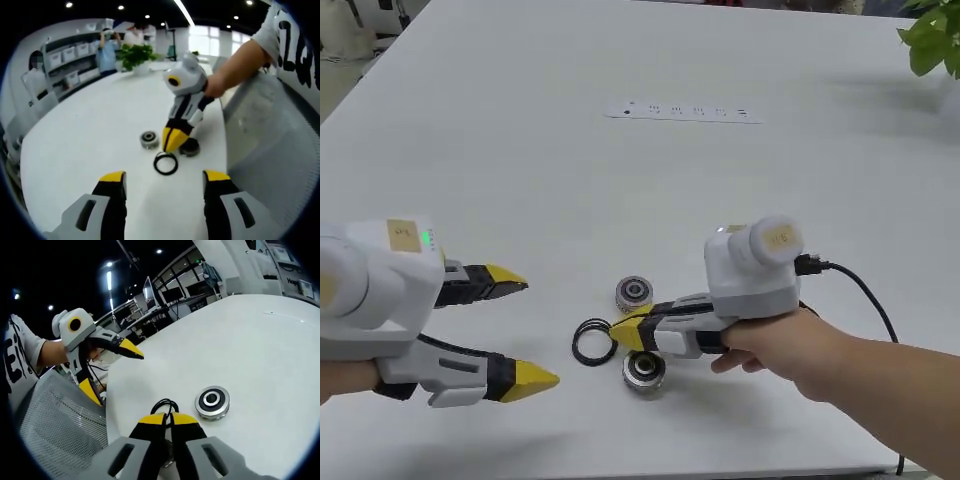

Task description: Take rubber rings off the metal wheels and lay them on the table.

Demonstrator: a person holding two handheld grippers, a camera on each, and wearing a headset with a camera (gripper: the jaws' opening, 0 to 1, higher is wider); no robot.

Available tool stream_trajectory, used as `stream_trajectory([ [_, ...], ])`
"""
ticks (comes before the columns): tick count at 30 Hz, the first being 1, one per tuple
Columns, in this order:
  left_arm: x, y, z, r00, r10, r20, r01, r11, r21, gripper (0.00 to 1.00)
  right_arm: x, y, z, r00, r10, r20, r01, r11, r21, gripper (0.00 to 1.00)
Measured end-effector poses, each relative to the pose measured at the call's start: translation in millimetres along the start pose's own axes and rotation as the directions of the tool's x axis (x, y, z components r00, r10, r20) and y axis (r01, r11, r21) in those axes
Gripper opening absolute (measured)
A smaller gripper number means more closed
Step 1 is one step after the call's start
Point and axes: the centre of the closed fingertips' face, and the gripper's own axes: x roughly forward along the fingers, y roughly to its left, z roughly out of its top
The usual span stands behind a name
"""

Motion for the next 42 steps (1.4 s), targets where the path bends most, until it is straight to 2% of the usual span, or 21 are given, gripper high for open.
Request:
stream_trajectory([
  [12,-1.6,-0.8,1.4,1.0000,0.001,0.001,-0.001,1.000,0.000,0.62,-3.0,2.2,2.0,1.0000,-0.002,0.002,0.002,1.000,-0.007,0.05],
  [28,-4.3,2.0,8.0,0.9999,0.004,0.010,-0.004,1.000,0.012,0.62,-24.4,5.4,27.1,0.9971,-0.014,0.074,0.015,1.000,-0.018,0.12],
  [42,-9.7,3.1,11.4,0.9997,0.016,0.016,-0.016,1.000,0.012,0.63,-49.9,4.1,43.4,0.9907,-0.047,0.128,0.054,0.997,-0.057,0.20],
])
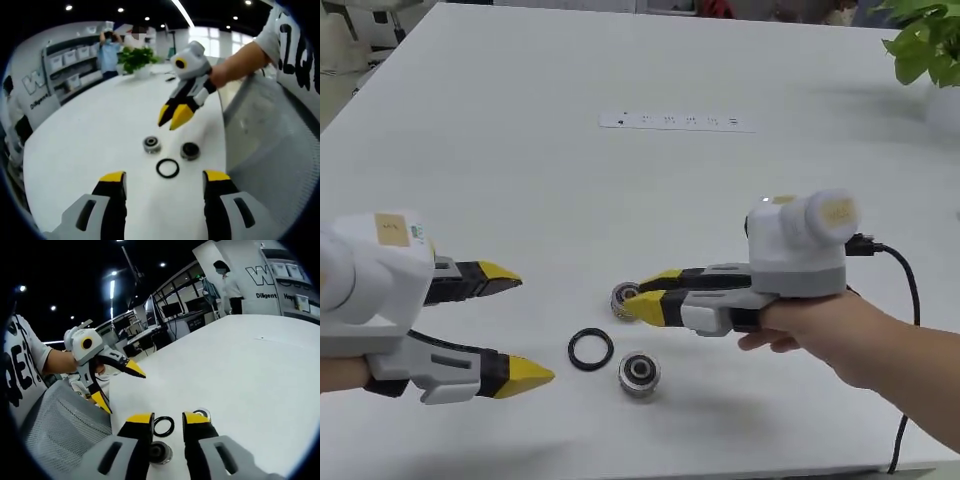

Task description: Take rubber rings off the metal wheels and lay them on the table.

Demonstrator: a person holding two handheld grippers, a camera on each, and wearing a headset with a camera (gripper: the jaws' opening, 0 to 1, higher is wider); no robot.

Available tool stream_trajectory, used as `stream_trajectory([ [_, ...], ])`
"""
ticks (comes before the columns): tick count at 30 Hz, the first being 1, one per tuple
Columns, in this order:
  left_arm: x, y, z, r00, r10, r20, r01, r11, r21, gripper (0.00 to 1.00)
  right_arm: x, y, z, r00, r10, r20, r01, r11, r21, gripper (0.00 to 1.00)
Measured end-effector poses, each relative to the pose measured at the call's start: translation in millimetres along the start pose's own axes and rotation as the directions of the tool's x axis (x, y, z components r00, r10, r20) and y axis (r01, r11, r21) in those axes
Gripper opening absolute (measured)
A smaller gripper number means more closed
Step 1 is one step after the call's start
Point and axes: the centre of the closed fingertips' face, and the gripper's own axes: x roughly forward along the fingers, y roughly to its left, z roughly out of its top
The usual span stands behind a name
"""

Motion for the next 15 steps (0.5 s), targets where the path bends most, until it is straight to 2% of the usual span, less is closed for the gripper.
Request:
stream_trajectory([
  [15,-3.3,4.3,2.4,0.9999,0.015,0.007,-0.015,1.000,-0.004,0.63,-25.5,-7.0,5.6,0.9988,-0.042,0.024,0.044,0.996,-0.084,0.31],
])
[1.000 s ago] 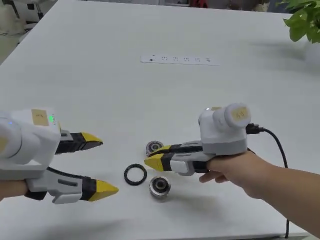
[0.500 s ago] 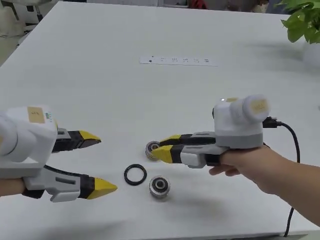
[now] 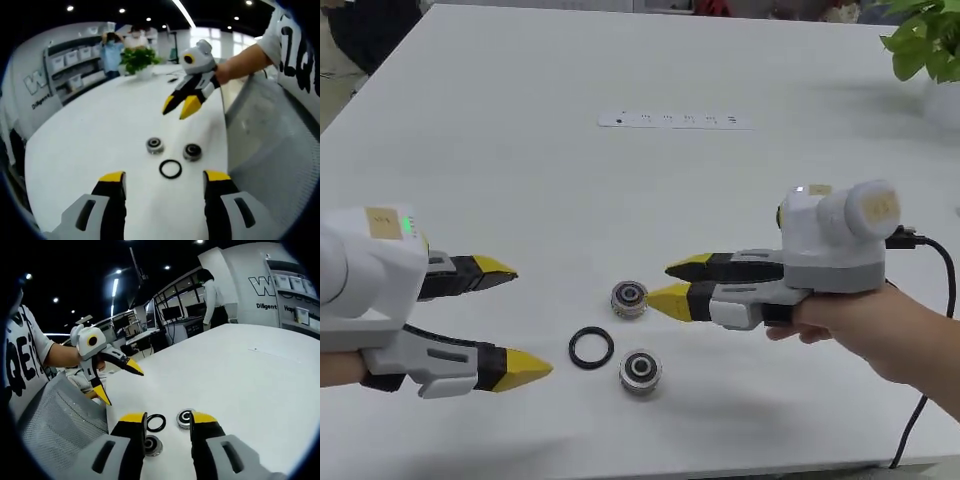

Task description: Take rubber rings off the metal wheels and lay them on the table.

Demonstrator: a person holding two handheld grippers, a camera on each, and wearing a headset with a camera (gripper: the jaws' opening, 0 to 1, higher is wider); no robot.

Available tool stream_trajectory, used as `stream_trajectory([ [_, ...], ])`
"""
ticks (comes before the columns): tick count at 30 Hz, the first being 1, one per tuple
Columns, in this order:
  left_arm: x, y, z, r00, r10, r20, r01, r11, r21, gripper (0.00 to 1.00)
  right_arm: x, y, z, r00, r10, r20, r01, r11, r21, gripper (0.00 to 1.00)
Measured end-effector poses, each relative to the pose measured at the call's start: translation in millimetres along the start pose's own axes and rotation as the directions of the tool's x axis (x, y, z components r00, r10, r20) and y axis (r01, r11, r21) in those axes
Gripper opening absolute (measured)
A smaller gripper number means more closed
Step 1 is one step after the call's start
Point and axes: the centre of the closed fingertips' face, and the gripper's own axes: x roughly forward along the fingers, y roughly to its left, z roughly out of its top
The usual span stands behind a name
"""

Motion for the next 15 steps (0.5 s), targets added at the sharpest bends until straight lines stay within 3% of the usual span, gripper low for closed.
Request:
stream_trajectory([
  [15,-2.0,0.8,-0.3,1.0000,0.007,0.001,-0.007,1.000,-0.002,0.64,-28.8,-5.0,-7.9,0.9992,-0.041,0.000,0.041,0.997,-0.058,0.42],
])
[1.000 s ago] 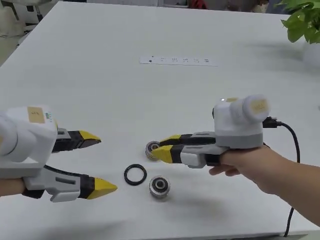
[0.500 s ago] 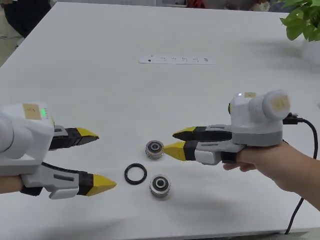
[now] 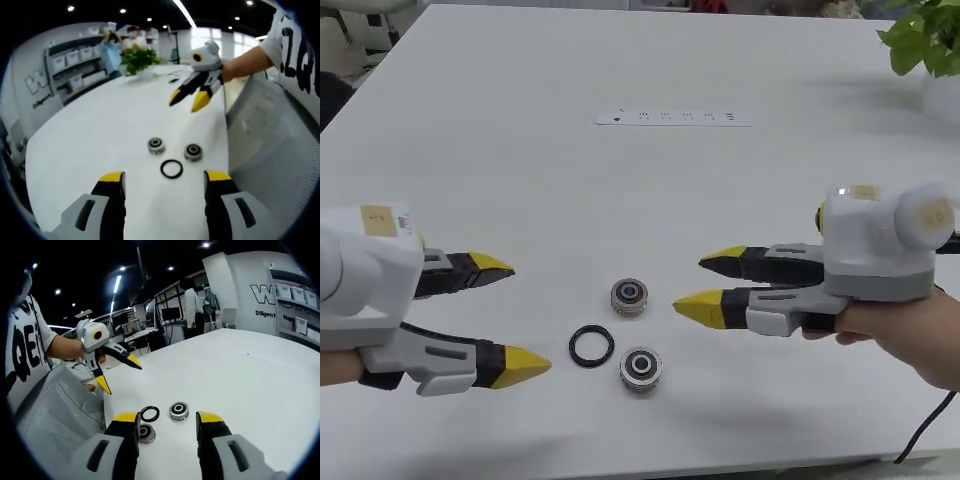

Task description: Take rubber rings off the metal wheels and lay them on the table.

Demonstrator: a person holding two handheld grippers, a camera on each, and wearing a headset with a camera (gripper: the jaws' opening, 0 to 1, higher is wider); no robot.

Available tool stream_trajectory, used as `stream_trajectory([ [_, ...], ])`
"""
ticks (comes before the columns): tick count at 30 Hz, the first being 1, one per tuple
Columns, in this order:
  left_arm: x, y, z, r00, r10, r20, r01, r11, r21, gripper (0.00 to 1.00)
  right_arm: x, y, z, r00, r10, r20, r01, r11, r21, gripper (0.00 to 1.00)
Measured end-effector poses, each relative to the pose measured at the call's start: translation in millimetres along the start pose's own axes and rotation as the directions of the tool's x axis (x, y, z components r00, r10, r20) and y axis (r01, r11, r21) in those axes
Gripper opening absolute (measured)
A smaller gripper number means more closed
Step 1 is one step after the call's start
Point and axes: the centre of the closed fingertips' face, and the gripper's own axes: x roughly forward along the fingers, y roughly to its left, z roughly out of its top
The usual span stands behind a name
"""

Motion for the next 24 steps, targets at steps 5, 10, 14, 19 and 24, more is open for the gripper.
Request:
stream_trajectory([
  [5,-1.3,-0.3,-0.5,1.0000,0.002,0.000,-0.002,1.000,-0.003,0.65,-9.4,-0.5,-3.0,0.9998,-0.017,0.003,0.017,1.000,0.003,0.46],
  [10,-2.5,-0.5,-1.0,1.0000,0.005,0.000,-0.005,1.000,-0.003,0.65,-15.0,1.5,-7.6,0.9997,-0.024,-0.004,0.024,1.000,-0.005,0.49],
  [14,-3.6,-0.2,-0.3,1.0000,0.008,0.001,-0.008,1.000,-0.003,0.66,-18.5,4.6,-10.8,0.9996,-0.026,-0.010,0.026,0.999,-0.026,0.53],
  [19,-4.9,-1.2,-0.7,1.0000,0.006,0.001,-0.006,1.000,-0.002,0.68,-21.2,4.2,-14.9,0.9993,-0.029,-0.023,0.028,0.998,-0.052,0.57],
  [24,-5.4,-2.9,-2.4,1.0000,0.006,-0.003,-0.006,1.000,-0.002,0.69,-23.1,5.6,-20.7,0.9986,-0.030,-0.043,0.027,0.997,-0.078,0.60],
])
